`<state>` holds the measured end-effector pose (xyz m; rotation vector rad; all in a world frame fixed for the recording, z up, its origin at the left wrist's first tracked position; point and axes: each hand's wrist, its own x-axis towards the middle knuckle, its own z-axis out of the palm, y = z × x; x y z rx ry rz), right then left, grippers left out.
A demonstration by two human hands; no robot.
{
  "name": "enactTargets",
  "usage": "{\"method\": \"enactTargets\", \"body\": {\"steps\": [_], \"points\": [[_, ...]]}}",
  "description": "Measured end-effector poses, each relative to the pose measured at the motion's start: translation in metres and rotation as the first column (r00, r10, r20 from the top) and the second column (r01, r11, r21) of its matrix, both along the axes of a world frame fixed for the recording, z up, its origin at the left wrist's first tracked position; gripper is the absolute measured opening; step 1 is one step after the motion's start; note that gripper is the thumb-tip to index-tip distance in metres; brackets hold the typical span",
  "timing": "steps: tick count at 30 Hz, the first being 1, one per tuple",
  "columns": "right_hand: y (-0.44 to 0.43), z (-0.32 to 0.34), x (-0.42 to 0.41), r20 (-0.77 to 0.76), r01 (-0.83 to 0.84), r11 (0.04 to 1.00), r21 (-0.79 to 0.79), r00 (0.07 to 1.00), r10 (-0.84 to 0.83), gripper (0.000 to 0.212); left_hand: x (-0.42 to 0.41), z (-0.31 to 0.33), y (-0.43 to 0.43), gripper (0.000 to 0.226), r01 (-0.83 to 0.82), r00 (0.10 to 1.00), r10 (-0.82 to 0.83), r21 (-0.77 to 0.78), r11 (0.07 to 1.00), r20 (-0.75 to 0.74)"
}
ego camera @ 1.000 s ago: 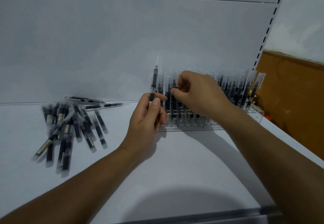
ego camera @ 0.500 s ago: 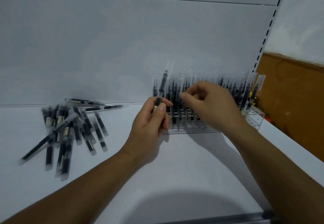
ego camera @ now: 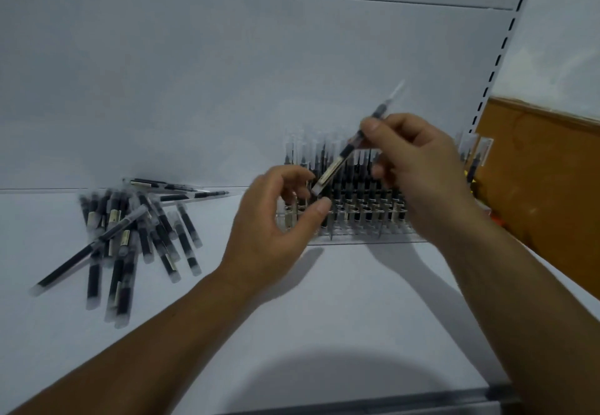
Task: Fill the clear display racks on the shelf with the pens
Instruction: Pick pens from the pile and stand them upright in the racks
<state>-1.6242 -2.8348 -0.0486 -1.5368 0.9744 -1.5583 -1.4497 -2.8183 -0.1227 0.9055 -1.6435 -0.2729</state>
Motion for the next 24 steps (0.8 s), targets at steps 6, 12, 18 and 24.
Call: {"method": "enactTargets", "body": {"steps": [6,12,18,24], "points": [[-0.017,-0.010,-0.012,-0.285,0.228,0.955,-0.188,0.918,-0.275,0.011,0.010,-0.007,-0.013,0.050,-0.185,0.968,0.222,0.265,0.946,-0.120],[-0.028,-0.022,-0.009,-0.473,0.216,0.947,-0.237,0.826,-0.307,0.013,0.012,-0.017,-0.022,0.056,-0.128,0.984,0.171,0.486,0.865,-0.046],[-0.034,-0.032,-0.006,-0.604,0.181,0.963,-0.200,0.751,-0.267,0.014,0.013,-0.018,-0.025,0.059,-0.118,0.980,0.184,0.519,0.847,-0.078],[-0.037,-0.041,-0.004,-0.678,0.173,0.971,-0.164,0.695,-0.239,0.022,0.013,-0.020,-0.027,0.057,-0.117,0.978,0.188,0.517,0.848,-0.086]]}}
